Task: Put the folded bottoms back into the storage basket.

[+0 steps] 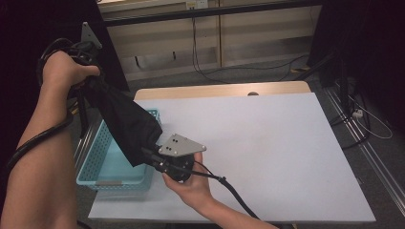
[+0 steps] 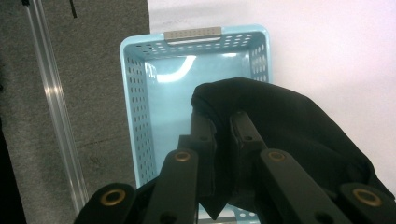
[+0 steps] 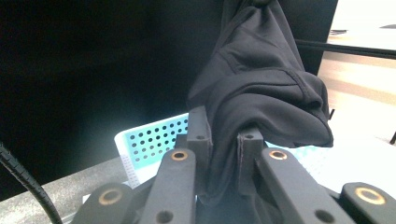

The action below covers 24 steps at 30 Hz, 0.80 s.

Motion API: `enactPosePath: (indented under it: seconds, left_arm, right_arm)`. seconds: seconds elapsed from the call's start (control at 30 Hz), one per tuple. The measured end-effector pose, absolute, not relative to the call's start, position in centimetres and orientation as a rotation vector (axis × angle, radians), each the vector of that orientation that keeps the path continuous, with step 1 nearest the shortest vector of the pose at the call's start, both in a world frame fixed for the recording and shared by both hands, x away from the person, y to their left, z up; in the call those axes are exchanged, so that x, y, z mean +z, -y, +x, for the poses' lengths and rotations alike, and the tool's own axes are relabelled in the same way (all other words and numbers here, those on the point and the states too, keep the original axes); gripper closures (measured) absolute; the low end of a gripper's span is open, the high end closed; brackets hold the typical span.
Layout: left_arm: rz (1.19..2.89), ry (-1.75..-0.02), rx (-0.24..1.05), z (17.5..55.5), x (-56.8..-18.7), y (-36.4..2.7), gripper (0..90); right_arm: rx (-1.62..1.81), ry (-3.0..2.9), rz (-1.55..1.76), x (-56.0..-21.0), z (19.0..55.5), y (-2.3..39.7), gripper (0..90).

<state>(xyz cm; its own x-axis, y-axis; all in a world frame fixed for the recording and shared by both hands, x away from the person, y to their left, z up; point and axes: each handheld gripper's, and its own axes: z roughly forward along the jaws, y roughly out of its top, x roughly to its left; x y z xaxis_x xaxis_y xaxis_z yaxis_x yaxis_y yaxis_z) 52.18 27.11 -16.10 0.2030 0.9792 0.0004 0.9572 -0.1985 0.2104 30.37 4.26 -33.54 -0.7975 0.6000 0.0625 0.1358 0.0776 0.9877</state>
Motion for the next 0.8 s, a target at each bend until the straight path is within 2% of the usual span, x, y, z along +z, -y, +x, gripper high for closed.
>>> enactPosePath:
  seconds: [0.5, 0.67, 0.73, 0.77, 0.8]
  left_arm:
    - [2.266, -1.911, 0.215, 51.8, -17.6, -29.9, 82.3]
    - [2.259, -1.908, 0.263, 52.2, -17.3, -30.6, 82.4]
    - [2.305, -1.859, 0.292, 52.5, -18.2, -31.0, 81.3]
    - [2.313, -1.844, 0.356, 52.6, -18.9, -31.1, 75.6]
    - [2.294, -1.838, 0.440, 52.7, -19.5, -31.1, 56.2]
  right_arm:
    - [1.793, -2.025, 0.698, -34.3, 30.1, -6.2, 80.4]
    - [1.809, -2.036, 0.703, -34.6, 30.5, -7.4, 80.4]
    - [1.806, -2.046, 0.697, -34.7, 30.9, -8.3, 78.0]
    - [1.783, -2.077, 0.682, -34.7, 31.2, -8.9, 68.6]
    - [1.756, -2.105, 0.705, -34.6, 31.5, -9.2, 55.7]
